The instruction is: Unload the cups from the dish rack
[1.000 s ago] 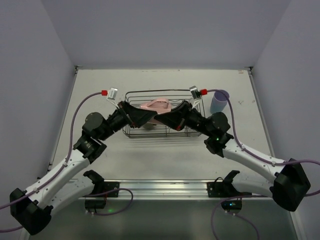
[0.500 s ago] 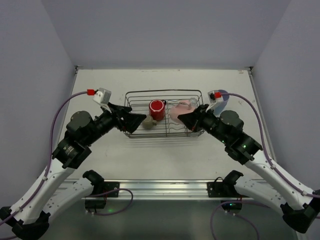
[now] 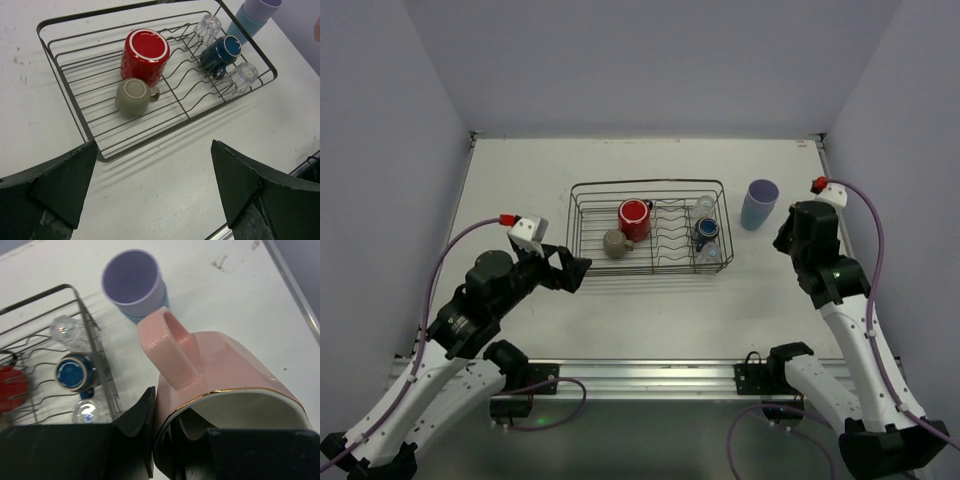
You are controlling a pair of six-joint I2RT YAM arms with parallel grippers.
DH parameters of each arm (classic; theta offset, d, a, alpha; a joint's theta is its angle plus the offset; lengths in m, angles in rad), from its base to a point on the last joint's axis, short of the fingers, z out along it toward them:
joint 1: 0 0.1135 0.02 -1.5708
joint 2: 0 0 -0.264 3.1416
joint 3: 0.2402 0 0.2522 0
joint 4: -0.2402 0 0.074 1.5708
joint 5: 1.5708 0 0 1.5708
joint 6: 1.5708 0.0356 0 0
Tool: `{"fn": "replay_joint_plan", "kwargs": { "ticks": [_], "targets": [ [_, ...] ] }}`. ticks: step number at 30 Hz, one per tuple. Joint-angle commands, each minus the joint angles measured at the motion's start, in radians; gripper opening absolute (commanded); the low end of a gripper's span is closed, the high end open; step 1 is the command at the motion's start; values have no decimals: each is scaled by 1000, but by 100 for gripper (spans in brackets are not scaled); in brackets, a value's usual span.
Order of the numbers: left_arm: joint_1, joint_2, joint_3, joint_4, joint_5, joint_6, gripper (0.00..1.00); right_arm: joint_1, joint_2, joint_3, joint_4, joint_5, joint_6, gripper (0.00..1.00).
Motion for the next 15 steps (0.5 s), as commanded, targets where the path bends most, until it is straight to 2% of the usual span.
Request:
{"fn": "replay_joint_plan", "kwargs": {
  "ticks": [1,5,15],
  "targets": [
    [-2,-51,-6,28,-19,42,100,-99,44,1,39,-19,-51,0],
    [0,-54,-12,39,2,49,100,-171,150,-19,82,-109,-53,0],
    [1,-127,-23,39,-25,42,100,-227,471,44,148,-254,-59,0]
  ]
}}
